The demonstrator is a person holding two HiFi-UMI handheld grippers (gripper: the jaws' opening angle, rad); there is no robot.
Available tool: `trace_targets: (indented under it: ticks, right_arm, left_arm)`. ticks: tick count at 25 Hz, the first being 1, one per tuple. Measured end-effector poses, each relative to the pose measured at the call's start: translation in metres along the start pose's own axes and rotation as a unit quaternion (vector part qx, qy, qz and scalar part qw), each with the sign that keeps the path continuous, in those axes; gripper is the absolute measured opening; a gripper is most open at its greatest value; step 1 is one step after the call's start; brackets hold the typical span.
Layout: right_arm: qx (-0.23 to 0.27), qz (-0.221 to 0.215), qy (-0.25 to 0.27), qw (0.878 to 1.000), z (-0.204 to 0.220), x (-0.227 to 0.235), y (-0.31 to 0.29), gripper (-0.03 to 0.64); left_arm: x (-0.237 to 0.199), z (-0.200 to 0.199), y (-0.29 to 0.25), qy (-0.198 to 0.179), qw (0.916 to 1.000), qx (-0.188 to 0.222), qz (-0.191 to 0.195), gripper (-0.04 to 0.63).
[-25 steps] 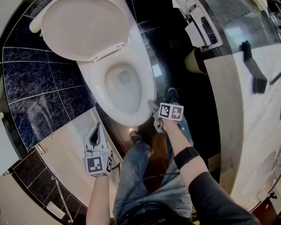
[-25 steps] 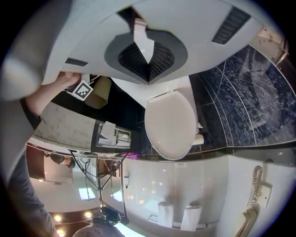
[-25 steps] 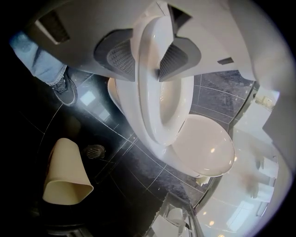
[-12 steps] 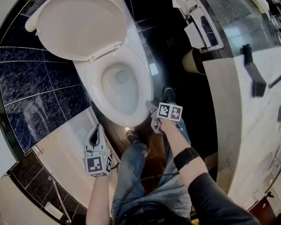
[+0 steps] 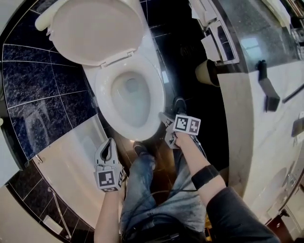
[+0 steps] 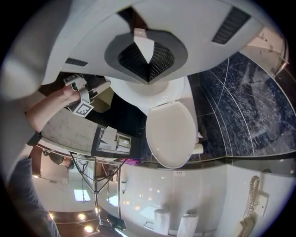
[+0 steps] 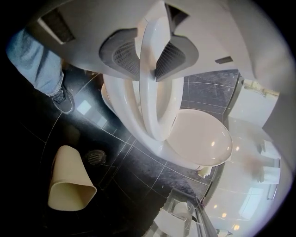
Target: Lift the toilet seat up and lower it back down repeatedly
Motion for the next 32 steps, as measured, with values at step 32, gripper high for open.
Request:
trace_targets:
  ticks: [32]
  right_arm:
    - [-0.006,-0.086,0.009,0.996,-0.077,-0.171,0.097,0.14]
  left_arm:
    - [0.021,-0.068,-0.004,0.177,0.9841,0.006,0.005,-0.003]
Point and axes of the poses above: the fingertips, and each gripper's own axes: y backward along the fingers, x to its right, z out of its underside, the point moved 10 cm from there along y, backward along the fingers, and after that the axes turned 7 degrees about -x, right-handed, at the moved point
